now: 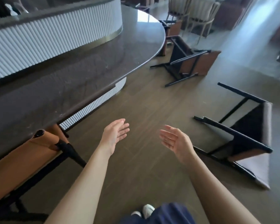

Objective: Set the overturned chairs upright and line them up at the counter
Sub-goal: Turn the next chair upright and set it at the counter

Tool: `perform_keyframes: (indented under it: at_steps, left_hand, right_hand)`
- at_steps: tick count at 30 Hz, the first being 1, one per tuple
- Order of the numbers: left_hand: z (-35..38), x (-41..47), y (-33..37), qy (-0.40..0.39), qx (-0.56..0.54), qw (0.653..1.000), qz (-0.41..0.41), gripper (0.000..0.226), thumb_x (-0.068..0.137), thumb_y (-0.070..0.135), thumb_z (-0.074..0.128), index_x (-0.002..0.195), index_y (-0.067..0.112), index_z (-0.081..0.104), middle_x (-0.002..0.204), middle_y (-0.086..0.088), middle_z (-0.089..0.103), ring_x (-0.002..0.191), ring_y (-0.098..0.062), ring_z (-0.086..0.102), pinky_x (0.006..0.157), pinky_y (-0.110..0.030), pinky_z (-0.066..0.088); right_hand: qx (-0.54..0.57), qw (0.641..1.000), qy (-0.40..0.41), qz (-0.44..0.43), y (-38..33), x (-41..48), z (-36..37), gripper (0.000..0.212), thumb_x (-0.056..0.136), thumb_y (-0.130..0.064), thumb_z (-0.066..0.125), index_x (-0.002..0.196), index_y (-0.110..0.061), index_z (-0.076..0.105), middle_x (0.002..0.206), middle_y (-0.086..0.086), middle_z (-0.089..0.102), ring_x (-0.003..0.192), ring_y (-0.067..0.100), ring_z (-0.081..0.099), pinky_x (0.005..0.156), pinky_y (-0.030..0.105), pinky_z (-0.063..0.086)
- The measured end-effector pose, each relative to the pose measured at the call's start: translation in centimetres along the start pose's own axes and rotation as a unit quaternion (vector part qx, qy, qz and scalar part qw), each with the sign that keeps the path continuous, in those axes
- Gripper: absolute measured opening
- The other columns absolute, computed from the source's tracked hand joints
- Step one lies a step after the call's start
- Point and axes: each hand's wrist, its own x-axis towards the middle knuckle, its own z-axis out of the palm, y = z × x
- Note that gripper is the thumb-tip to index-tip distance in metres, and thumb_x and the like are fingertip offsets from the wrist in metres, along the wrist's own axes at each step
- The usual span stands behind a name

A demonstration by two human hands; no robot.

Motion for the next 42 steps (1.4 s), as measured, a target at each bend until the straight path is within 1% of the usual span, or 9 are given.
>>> perform_keyframes:
  at_steps: [6, 10, 16, 22, 28, 31, 32, 36, 42]
  left_hand:
    - [4.4, 1.1, -0.5, -0.094, 0.053, 0.994, -0.033, 0.025, 0.099, 0.013, 0.049, 0.120, 0.011, 0.062, 0.115, -0.013, 0.068, 0.107, -0.027, 0.066, 0.099, -0.041, 0.049]
    - [8.8, 1.2, -1.5, -0.157, 0.084, 0.983, -0.040, 0.024, 0.098, 0.012, 0.050, 0.118, 0.012, 0.063, 0.114, -0.013, 0.069, 0.106, -0.028, 0.067, 0.096, -0.039, 0.050]
    - [15.9, -0.4, -3.0, -0.240, 0.118, 0.963, -0.044, 0.017, 0.097, 0.012, 0.051, 0.107, 0.016, 0.065, 0.110, -0.011, 0.070, 0.101, -0.028, 0.067, 0.096, -0.040, 0.051]
    - [24.2, -3.4, -5.1, -0.286, 0.123, 0.949, -0.043, 0.019, 0.097, 0.010, 0.050, 0.110, 0.014, 0.064, 0.103, -0.009, 0.070, 0.094, -0.026, 0.067, 0.093, -0.039, 0.050]
    - [34.2, -7.9, -8.5, -0.325, 0.115, 0.937, -0.050, 0.018, 0.097, 0.010, 0.051, 0.108, 0.013, 0.064, 0.103, -0.011, 0.070, 0.092, -0.025, 0.068, 0.088, -0.036, 0.052]
    - [39.0, -10.2, -10.4, -0.345, 0.121, 0.930, -0.047, 0.019, 0.097, 0.011, 0.051, 0.110, 0.013, 0.064, 0.105, -0.011, 0.071, 0.094, -0.026, 0.069, 0.088, -0.036, 0.052]
    - [41.4, -11.3, -11.6, -0.355, 0.119, 0.926, -0.050, 0.019, 0.097, 0.011, 0.051, 0.110, 0.012, 0.064, 0.105, -0.011, 0.071, 0.095, -0.026, 0.069, 0.088, -0.036, 0.053]
    - [45.8, -13.0, -13.2, -0.373, 0.092, 0.921, -0.063, 0.018, 0.097, 0.008, 0.049, 0.107, 0.011, 0.064, 0.103, -0.013, 0.071, 0.092, -0.026, 0.069, 0.085, -0.035, 0.054]
    - [54.0, -14.4, -15.7, -0.401, 0.108, 0.907, -0.075, 0.023, 0.098, 0.010, 0.048, 0.116, 0.007, 0.061, 0.105, -0.013, 0.070, 0.090, -0.025, 0.069, 0.079, -0.032, 0.055]
  right_hand:
    - [0.102, 0.989, 0.107, -0.027, -0.1, -4.0, -5.2, 0.025, 0.099, -0.023, 0.045, 0.110, -0.015, 0.066, 0.107, 0.010, 0.072, 0.099, 0.025, 0.067, 0.092, 0.036, 0.046]
    - [0.178, 0.967, 0.171, -0.068, -0.1, -7.0, -9.4, 0.024, 0.098, -0.021, 0.047, 0.108, -0.012, 0.066, 0.097, 0.009, 0.075, 0.094, 0.026, 0.068, 0.085, 0.035, 0.049]
    - [0.237, 0.928, 0.263, -0.114, 0.1, -11.7, -16.6, 0.024, 0.099, -0.022, 0.046, 0.108, -0.013, 0.067, 0.095, 0.008, 0.076, 0.088, 0.021, 0.071, 0.083, 0.033, 0.051]
    - [0.251, 0.911, 0.298, -0.133, -0.1, -15.1, -23.2, 0.023, 0.099, -0.021, 0.046, 0.104, -0.014, 0.067, 0.089, 0.006, 0.077, 0.084, 0.019, 0.072, 0.080, 0.032, 0.052]
    - [0.265, 0.899, 0.319, -0.141, -1.4, -18.8, -32.1, 0.022, 0.098, -0.021, 0.048, 0.109, -0.013, 0.065, 0.100, 0.010, 0.073, 0.087, 0.020, 0.071, 0.078, 0.030, 0.052]
    - [0.269, 0.892, 0.334, -0.146, -1.9, -20.6, -36.7, 0.019, 0.098, -0.020, 0.048, 0.103, -0.014, 0.065, 0.103, 0.012, 0.072, 0.088, 0.021, 0.069, 0.078, 0.031, 0.051]
    - [0.272, 0.886, 0.343, -0.151, -2.1, -21.5, -39.2, 0.019, 0.098, -0.020, 0.048, 0.101, -0.015, 0.066, 0.102, 0.012, 0.072, 0.089, 0.021, 0.069, 0.078, 0.031, 0.051]
    - [0.273, 0.882, 0.355, -0.148, -2.6, -22.6, -43.3, 0.021, 0.098, -0.021, 0.047, 0.100, -0.015, 0.067, 0.096, 0.008, 0.073, 0.089, 0.021, 0.069, 0.077, 0.031, 0.052]
    - [0.296, 0.861, 0.383, -0.156, -3.5, -23.5, -50.2, 0.021, 0.098, -0.023, 0.047, 0.102, -0.016, 0.066, 0.097, 0.007, 0.073, 0.089, 0.020, 0.069, 0.076, 0.030, 0.050]
